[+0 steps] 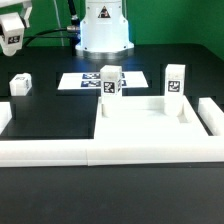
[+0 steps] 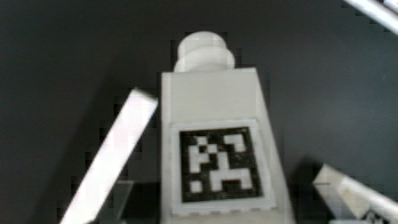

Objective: Assemble square table

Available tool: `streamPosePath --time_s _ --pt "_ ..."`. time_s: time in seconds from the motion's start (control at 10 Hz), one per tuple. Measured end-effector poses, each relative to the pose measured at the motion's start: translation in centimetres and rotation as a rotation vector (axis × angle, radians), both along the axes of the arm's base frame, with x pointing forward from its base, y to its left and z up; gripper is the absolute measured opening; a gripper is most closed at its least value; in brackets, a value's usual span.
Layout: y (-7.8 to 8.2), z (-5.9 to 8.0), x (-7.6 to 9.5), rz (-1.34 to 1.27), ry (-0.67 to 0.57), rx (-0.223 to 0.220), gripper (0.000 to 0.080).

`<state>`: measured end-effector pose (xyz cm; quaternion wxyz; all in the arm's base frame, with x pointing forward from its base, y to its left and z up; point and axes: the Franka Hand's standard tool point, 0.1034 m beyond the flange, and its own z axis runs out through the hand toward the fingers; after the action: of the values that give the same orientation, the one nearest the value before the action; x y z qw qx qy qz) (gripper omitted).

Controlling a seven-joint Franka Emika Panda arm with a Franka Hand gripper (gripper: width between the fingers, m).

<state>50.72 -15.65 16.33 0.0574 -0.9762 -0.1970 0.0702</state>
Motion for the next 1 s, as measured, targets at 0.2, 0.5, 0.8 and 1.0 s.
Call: streamPosePath --time_s 0.2,0.5,0.8,1.0 --pt "4.0 1.0 4.1 -0.05 -0.109 0.026 0.0292" --pt "9.1 1.0 8.8 -0.133 -0.272 0.013 0.0292" --pt "7.7 0.6 8.4 -0.134 -0.39 0.014 0.0292" --pt "8.5 0.4 8.4 -0.186 -0.386 0.017 0.0292"
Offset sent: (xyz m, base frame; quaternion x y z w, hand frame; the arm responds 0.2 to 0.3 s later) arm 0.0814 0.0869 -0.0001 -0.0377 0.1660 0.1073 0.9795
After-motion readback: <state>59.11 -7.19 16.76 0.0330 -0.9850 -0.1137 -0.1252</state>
